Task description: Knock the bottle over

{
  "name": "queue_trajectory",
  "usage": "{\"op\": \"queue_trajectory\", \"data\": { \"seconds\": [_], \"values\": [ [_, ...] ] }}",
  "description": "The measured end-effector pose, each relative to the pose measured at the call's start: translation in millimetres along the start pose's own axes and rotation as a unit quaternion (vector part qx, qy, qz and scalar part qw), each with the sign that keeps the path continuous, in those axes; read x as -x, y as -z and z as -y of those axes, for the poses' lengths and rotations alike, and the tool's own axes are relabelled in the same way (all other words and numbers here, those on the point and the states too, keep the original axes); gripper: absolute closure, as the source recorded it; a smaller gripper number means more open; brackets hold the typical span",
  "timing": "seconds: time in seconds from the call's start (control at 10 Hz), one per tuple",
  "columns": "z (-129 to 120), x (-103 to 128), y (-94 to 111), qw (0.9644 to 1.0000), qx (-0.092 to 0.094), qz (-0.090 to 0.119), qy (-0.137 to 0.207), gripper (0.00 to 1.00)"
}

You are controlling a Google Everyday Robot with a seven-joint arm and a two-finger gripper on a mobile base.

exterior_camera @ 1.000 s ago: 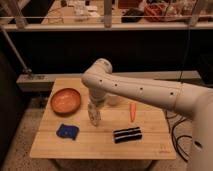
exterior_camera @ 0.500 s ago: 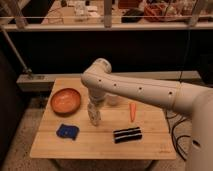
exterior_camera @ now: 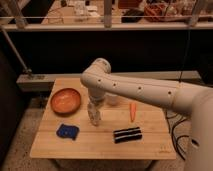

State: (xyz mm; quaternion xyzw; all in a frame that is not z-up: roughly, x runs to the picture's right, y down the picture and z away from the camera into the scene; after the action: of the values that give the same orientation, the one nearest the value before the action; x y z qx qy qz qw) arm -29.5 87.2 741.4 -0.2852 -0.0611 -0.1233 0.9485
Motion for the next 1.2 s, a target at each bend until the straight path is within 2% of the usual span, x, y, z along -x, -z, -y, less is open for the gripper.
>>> {"op": "queue_trajectory", "data": {
  "seconds": [1.2],
  "values": [
    [5.3, 2.5, -2.3, 0.9997, 0.002, -0.010, -0.023, 0.88]
  ]
}}
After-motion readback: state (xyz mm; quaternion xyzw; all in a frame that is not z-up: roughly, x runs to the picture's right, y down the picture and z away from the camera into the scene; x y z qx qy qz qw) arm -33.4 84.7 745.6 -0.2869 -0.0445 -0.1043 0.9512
